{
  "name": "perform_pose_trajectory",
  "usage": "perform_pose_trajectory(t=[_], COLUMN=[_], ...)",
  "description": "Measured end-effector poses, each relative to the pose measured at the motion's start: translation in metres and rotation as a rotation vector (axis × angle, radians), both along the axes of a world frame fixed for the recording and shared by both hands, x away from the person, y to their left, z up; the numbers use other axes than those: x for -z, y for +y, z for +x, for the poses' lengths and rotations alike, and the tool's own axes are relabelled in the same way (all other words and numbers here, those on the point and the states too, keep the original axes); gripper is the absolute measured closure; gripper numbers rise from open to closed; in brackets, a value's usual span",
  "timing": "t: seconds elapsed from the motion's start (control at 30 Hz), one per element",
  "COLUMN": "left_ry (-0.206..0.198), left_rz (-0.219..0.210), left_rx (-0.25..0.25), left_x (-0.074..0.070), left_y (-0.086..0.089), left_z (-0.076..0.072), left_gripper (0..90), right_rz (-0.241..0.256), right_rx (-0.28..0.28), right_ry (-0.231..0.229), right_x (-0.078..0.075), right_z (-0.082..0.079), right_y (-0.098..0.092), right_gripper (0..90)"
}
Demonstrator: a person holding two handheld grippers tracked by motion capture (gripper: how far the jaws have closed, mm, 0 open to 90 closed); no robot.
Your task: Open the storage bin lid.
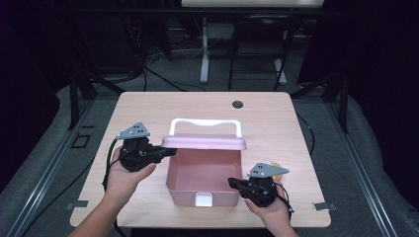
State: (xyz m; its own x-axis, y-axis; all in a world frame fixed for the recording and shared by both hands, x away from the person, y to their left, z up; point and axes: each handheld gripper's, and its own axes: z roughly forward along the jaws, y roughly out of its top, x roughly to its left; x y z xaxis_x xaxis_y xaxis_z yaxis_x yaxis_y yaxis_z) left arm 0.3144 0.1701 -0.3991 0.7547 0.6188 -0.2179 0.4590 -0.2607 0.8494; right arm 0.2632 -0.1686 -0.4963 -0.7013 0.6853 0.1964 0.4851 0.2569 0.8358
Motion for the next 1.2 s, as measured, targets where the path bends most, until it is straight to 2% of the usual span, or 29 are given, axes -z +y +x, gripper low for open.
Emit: perform_pose_trajectory(t=[1.03, 1.13, 1.2], left_ry=[-0.012, -0.013, -0.017], left_rz=[-0.021, -0.024, -0.023], left_rx=[-0.029, -0.029, -0.032], left_x=[-0.010, -0.011, -0.012], left_y=[-0.002, -0.003, -0.004], left_z=[0.015, 0.016, 0.018], left_gripper=[89.6, 89.6, 89.6], right_rz=[-0.006, -0.018, -0.007], right_rx=[-0.012, 0.003, 0.005], right_ry=[0.004, -0.004, 0.006], right_x=[0.000, 0.000, 0.000], right_z=[0.003, 0.003, 0.004], right_y=[-0.002, -0.003, -0.004], right_gripper=[90.0, 90.0, 90.0])
